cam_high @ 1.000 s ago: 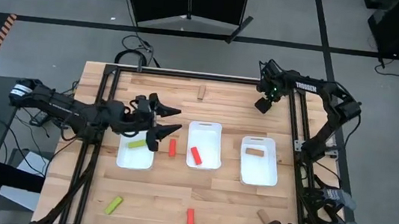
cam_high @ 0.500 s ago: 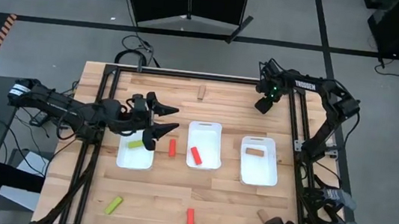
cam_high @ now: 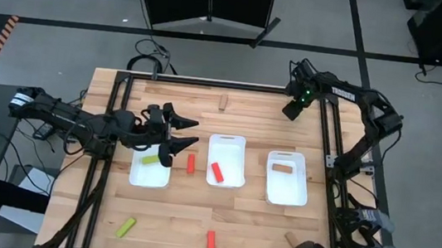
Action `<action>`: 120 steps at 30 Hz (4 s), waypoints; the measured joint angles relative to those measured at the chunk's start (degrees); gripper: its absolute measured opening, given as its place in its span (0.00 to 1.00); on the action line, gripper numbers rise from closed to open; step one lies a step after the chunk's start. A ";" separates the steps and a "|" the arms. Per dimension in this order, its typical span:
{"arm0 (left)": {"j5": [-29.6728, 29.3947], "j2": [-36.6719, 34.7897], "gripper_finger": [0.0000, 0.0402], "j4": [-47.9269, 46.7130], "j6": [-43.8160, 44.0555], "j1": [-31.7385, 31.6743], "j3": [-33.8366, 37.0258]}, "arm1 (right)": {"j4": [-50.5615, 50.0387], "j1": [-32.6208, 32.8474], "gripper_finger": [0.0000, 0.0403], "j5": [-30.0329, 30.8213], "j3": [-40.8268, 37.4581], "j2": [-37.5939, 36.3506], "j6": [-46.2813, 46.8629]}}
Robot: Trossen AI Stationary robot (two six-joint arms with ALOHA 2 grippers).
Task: Sort blocks
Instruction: Put the top green block into the left white bin, then put the top brown block into the right white bin
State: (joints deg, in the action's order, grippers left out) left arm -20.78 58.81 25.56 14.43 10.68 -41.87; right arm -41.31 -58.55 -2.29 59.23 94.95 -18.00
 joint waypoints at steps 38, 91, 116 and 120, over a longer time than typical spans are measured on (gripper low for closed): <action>-0.39 -10.87 0.68 -3.45 -2.28 -0.02 -0.02 | 71.02 56.60 0.28 -9.67 18.45 22.14 24.00; -4.91 22.26 0.55 -55.15 37.97 -1.08 -20.43 | 70.67 62.37 0.57 35.37 -35.44 -46.76 7.06; 6.64 45.41 0.53 -80.51 56.22 -4.01 -35.47 | 59.73 73.09 0.61 50.21 -35.44 -54.37 2.80; 3.91 44.00 0.53 -80.92 53.34 -5.60 -35.98 | 59.87 73.09 0.61 50.21 -35.44 -54.08 2.49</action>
State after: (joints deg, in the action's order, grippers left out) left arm -16.86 102.80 -55.36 67.77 5.08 -77.84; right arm 18.56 14.55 47.92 23.79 40.87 -15.51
